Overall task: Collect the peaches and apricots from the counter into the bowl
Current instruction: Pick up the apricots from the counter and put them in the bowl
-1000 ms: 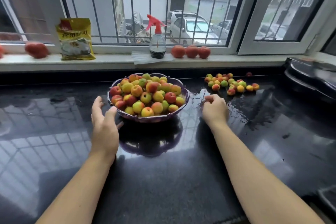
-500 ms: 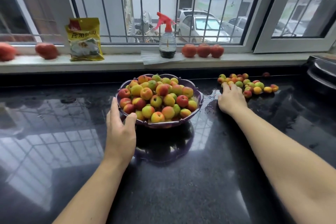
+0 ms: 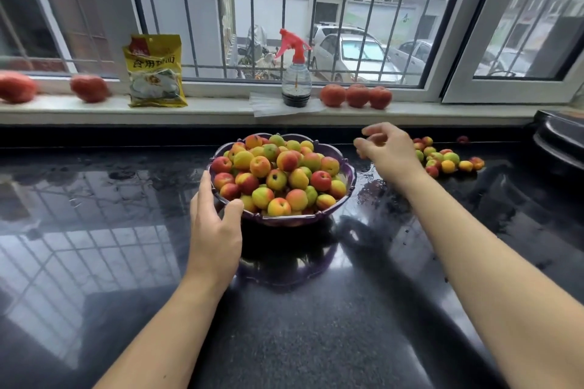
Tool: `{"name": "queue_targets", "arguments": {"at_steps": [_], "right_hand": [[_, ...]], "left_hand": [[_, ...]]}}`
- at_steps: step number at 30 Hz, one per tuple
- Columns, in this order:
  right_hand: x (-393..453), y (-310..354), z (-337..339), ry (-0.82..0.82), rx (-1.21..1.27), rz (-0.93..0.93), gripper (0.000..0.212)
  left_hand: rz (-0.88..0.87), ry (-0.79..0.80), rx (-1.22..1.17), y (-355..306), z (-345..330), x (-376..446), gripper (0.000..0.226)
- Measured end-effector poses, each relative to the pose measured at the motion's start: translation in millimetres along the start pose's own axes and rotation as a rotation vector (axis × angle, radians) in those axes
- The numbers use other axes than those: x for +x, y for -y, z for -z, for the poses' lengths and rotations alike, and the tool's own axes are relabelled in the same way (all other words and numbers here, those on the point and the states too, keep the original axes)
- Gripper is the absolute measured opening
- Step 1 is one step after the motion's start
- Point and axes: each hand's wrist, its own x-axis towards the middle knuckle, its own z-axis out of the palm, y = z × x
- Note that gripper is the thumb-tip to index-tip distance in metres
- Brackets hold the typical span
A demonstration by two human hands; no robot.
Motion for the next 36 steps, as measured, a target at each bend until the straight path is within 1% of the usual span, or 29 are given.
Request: {"name": "queue_targets", "arguments": {"at_steps": [1, 2, 4, 7, 8, 9, 10, 12, 13, 14, 15, 17, 18, 20, 21, 24, 25, 26, 27, 28, 29, 30, 31, 32, 33, 34, 36], "right_hand": [[-1, 16, -5, 0.067, 0.061, 0.041, 0.018], [-2, 31, -12, 0.124, 0.065, 0.092, 0.016], [-2, 50, -26, 0.181, 0.021, 0.158, 0.015], [2, 57, -41, 0.257, -0.067, 0.11, 0.015], [1, 55, -42, 0.283, -0.073, 0.076, 0.016], [0, 53, -41, 0.267, -0.042, 0.049, 0.017], [-2, 49, -37, 0.203, 0.019, 0.031, 0.018], [-13, 37, -25, 0.016, 0.17, -0.014, 0.02], [-21, 29, -21, -0.045, 0.239, -0.064, 0.021], [-31, 19, -20, -0.06, 0.313, -0.13, 0.023], [-42, 10, -21, -0.037, 0.4, -0.207, 0.025], [-67, 3, -30, 0.095, 0.598, -0.348, 0.031], [-74, 4, -36, 0.157, 0.676, -0.391, 0.035], [-80, 10, -42, 0.204, 0.731, -0.422, 0.039], [-80, 13, -42, 0.191, 0.701, -0.413, 0.037], [-77, 11, -31, 0.126, 0.544, -0.349, 0.024], [-78, 9, -27, 0.141, 0.513, -0.351, 0.024], [-78, 7, -23, 0.178, 0.503, -0.375, 0.029], [-78, 4, -21, 0.211, 0.497, -0.41, 0.035], [-77, 2, -20, 0.203, 0.486, -0.439, 0.037], [-74, -2, -20, 0.138, 0.461, -0.447, 0.033], [-69, -8, -20, 0.034, 0.374, -0.43, 0.026], [-63, -17, -19, -0.07, 0.205, -0.402, 0.021], [-56, -26, -16, -0.139, -0.013, -0.375, 0.02], [-50, -34, -13, -0.14, -0.232, -0.36, 0.028], [-42, -42, -9, -0.093, -0.392, -0.354, 0.038], [-27, -58, 1, 0.008, -0.593, -0.345, 0.051]], "left_hand": [[-0.002, -0.004, -0.001, 0, 0, 0, 0.084], [-0.003, -0.007, 0.001, 0, 0, -1, 0.084], [0.011, -0.016, 0.008, -2, 2, -2, 0.087], [0.038, -0.038, -0.03, -6, 3, -5, 0.091], [0.038, -0.044, -0.028, -7, 3, -5, 0.089], [0.036, -0.053, -0.009, -8, 3, -5, 0.084], [0.032, -0.066, 0.013, -8, 3, -4, 0.077], [0.022, -0.092, 0.056, -7, 3, -5, 0.062], [0.023, -0.098, 0.076, -8, 3, -6, 0.055], [0.029, -0.1, 0.089, -9, 2, -6, 0.049], [0.037, -0.099, 0.094, -10, 1, -6, 0.046], [0.04, -0.089, 0.08, -11, -1, -7, 0.051], [0.033, -0.085, 0.068, -11, -1, -6, 0.058], [0.023, -0.092, 0.078, -10, -1, -5, 0.066], [0.015, -0.107, 0.092, -9, 0, -5, 0.064], [0.018, -0.213, 0.062, -3, 1, -2, 0.046], [0.03, -0.258, 0.041, -2, 2, -1, 0.042], [0.044, -0.291, 0.021, 0, 3, 1, 0.04], [0.062, -0.303, -0.002, 0, 4, 3, 0.041], [0.075, -0.295, -0.02, 1, 3, 4, 0.045], [0.077, -0.281, -0.026, 3, 3, 4, 0.05], [0.071, -0.271, -0.026, 3, 2, 5, 0.055], [0.064, -0.263, -0.018, 4, 2, 4, 0.058], [0.062, -0.256, -0.006, 5, 2, 4, 0.062], [0.063, -0.25, 0.005, 6, 2, 4, 0.064], [0.064, -0.249, 0.014, 8, 2, 5, 0.066], [0.061, -0.258, 0.031, 9, 1, 7, 0.067]]}}
